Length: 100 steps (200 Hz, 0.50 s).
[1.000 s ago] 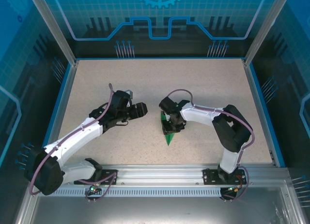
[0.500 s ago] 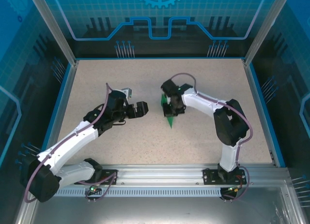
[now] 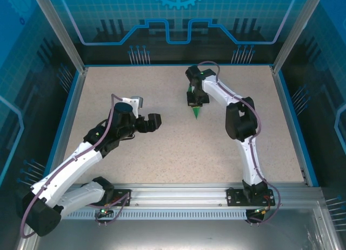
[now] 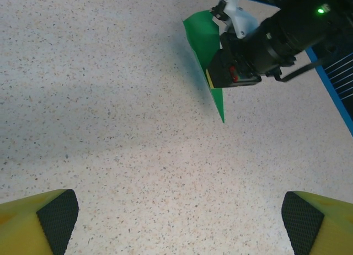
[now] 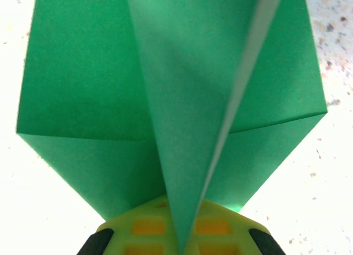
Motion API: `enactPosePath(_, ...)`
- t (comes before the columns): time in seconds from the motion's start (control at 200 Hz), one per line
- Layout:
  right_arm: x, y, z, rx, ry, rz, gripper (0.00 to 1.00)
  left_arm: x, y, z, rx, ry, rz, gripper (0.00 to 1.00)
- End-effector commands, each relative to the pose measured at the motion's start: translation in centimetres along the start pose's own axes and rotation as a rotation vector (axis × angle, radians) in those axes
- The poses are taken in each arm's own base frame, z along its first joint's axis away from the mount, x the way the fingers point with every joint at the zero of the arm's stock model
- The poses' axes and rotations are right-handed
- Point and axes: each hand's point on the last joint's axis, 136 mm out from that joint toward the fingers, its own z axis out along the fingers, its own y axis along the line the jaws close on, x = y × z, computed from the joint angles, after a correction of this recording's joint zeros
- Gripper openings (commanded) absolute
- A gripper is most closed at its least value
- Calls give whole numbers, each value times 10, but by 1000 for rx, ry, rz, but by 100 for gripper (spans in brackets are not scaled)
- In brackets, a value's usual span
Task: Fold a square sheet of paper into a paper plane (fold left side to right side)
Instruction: Place the paper plane at the center of the table.
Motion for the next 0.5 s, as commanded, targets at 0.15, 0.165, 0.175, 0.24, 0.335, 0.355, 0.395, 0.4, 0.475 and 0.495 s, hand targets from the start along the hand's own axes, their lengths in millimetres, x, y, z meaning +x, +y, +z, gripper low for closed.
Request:
enactPosePath(0.15, 9, -10, 27, 36, 108, 16, 2, 5, 15, -6, -68, 16, 22, 99)
enactPosePath(0.165, 9, -10, 28, 35, 110, 18, 2, 5, 15, -6, -72, 15, 23, 99)
enactPosePath(0.175, 10, -10, 30, 35, 112, 18, 2, 5, 16, -6, -73, 17, 23, 99)
enactPosePath(0.24, 11, -9, 34, 29, 120, 21, 2, 7, 19, -7, -90, 23, 22, 99)
enactPosePath(0.335, 13, -6, 38, 20, 129, 20, 3, 10, 26, -6, -132, 41, 28, 99)
enactPosePath(0.355, 13, -5, 39, 19, 130, 16, 4, 10, 27, -6, -139, 44, 30, 99)
enactPosePath(0.395, 13, -5, 39, 20, 131, 14, 4, 12, 30, -4, -152, 55, 29, 99)
enactPosePath(0.4, 13, -5, 39, 20, 130, 14, 5, 12, 31, -4, -154, 57, 28, 99)
enactPosePath(0.475, 15, -4, 41, 20, 136, 10, 7, 15, 32, -2, -162, 79, 27, 99)
enactPosePath(0.495, 15, -4, 42, 22, 139, 8, 8, 15, 32, -1, -163, 82, 24, 99)
